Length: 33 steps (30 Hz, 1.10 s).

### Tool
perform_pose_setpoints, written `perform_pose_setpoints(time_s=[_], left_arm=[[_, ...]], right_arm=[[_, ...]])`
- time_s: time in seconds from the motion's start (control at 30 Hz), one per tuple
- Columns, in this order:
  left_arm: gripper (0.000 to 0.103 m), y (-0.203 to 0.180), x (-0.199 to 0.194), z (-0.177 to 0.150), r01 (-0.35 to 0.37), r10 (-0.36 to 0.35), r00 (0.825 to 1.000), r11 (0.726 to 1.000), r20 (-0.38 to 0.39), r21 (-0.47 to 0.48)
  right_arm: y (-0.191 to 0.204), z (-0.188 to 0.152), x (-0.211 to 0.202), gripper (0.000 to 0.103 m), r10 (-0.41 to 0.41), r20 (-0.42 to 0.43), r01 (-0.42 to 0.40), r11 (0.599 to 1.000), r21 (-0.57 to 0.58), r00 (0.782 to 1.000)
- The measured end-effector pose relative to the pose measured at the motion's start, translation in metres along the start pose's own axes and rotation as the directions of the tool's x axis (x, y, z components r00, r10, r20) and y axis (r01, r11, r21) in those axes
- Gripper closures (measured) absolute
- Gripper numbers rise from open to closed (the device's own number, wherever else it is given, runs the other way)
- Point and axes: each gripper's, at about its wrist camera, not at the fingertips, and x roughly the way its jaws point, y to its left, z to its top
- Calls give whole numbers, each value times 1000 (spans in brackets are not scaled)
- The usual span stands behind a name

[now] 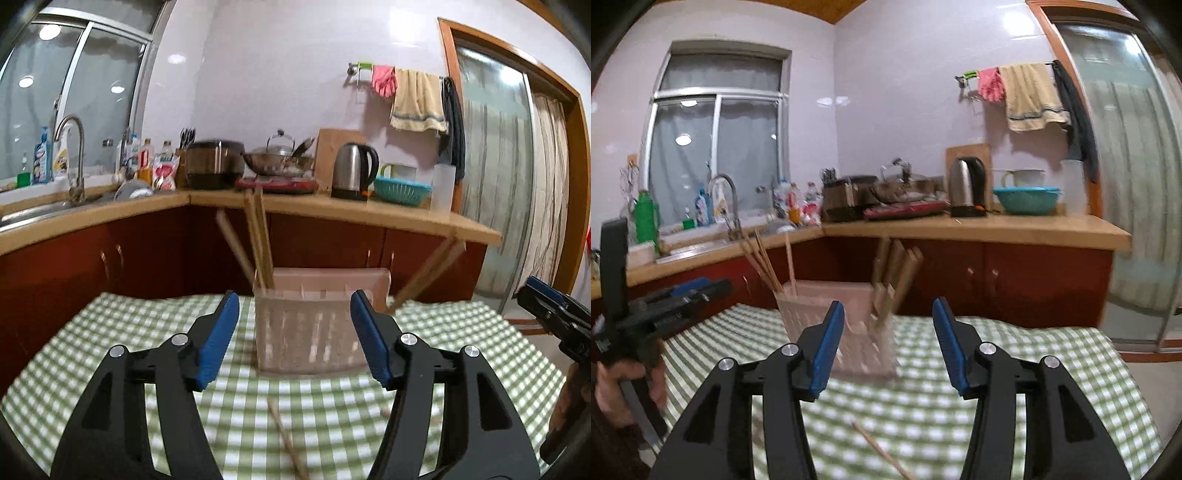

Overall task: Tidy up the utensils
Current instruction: 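Withdraw both tools from the caddy toward the remaining chopsticks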

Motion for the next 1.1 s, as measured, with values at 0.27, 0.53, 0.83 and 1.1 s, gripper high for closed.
perform_pose_setpoints(time_s=[0.27, 0.53, 0.83, 1.1], left_arm=[[42, -4, -16, -63, -24, 23, 989, 1000, -147, -2], [42, -14, -19, -111, -1, -6, 962, 1000, -273, -25], [56, -14, -10, -150, -1, -13, 919, 999, -395, -36], [82, -5, -14, -156, -11, 13, 916, 1000, -400, 7]], right_arm=[[-24, -61, -30, 53, -91, -94, 97, 993, 66, 991], [-36, -98, -45, 53, -142, -161, 159, 982, 101, 977], [-41, -115, -51, 53, -158, -177, 179, 978, 108, 972], [-48, -122, -48, 53, -171, -195, 195, 974, 113, 966]])
